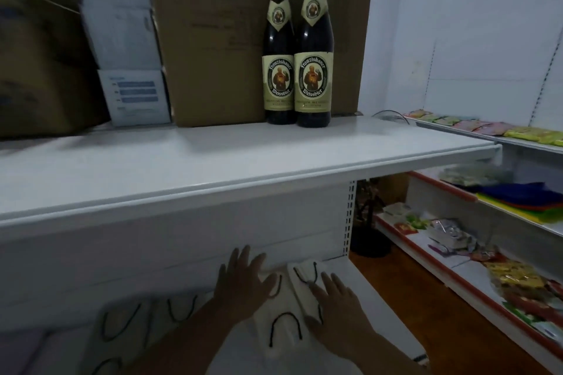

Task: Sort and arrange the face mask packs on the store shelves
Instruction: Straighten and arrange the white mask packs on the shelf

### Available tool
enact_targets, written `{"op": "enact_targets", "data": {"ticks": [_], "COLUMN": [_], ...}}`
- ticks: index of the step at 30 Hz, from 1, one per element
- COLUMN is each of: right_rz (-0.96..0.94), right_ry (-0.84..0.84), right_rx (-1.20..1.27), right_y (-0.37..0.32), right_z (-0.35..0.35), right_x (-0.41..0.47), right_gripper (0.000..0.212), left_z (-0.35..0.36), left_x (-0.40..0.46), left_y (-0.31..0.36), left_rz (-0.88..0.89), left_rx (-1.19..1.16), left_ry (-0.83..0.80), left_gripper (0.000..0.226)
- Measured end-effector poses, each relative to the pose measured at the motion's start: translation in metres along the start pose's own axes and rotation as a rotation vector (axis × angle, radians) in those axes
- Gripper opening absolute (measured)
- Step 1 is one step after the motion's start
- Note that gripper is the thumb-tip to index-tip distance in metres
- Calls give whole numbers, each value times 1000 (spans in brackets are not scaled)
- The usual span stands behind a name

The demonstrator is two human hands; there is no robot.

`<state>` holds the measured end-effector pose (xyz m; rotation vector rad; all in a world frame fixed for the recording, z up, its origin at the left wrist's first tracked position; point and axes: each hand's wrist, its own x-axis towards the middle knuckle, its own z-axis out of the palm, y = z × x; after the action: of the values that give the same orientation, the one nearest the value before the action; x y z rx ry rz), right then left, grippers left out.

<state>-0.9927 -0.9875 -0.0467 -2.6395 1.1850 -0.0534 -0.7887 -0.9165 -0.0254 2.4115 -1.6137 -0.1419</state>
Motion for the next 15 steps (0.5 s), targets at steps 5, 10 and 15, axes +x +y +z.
{"op": "enact_targets", "data": {"ticks": [5, 10, 15], "right_rz": [-177, -401, -675], "right_ry": [-4, -82, -40], "right_rx": [47, 36, 70], "right_y": [-61, -141, -252], "right_z": [12, 25, 42], "right_x": [-29, -52, -82], "right_gripper": [73, 72, 71], "left_z": [-16, -51, -94], "left_x": [-83, -183, -285], "left_y": [-42, -100, -169], "left_rz": [-206, -422, -582], "left_rx": [95, 190, 195], "left_ry": [83, 88, 148], "left_gripper": [58, 60, 59]}}
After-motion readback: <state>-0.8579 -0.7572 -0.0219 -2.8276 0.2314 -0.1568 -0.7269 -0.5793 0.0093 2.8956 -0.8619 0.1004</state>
